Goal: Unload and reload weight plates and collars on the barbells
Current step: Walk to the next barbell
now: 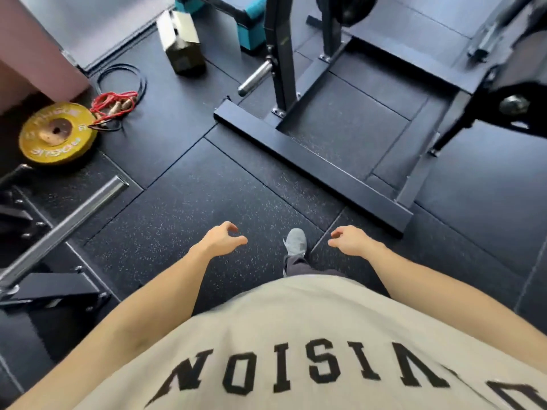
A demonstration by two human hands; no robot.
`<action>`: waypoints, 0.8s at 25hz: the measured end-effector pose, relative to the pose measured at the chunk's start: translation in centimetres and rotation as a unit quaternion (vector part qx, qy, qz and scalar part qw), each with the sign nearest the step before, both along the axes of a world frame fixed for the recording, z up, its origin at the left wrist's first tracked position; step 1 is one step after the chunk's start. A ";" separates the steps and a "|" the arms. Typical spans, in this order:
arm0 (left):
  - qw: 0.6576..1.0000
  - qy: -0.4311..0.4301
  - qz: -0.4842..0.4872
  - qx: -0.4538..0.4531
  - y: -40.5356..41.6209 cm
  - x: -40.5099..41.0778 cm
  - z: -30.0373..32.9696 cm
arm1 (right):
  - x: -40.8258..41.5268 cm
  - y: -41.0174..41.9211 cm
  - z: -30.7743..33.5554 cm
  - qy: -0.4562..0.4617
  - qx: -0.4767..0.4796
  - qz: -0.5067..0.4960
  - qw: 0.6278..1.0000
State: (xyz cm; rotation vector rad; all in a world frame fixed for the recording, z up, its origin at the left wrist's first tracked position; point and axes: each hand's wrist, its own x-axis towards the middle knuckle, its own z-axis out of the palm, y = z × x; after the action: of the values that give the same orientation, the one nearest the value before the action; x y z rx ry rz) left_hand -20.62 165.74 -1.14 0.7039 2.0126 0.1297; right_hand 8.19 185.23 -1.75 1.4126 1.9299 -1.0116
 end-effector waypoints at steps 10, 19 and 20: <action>0.972 0.008 0.233 0.015 8.6 -13.8 1.3 | -25.7 19.4 1.0 0.004 0.000 0.218 0.976; 0.963 0.004 0.271 0.005 13.2 -33.4 0.4 | -49.2 25.6 -0.3 -0.006 0.002 0.270 0.963; 0.962 0.005 0.273 0.005 13.5 -35.3 0.7 | -51.3 26.0 -0.2 -0.004 0.004 0.271 0.963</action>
State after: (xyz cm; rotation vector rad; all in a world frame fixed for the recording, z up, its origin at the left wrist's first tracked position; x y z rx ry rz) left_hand -55.95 179.24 -0.46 0.1375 2.1700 0.4604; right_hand -43.12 211.28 -1.92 0.8067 2.1418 -0.7297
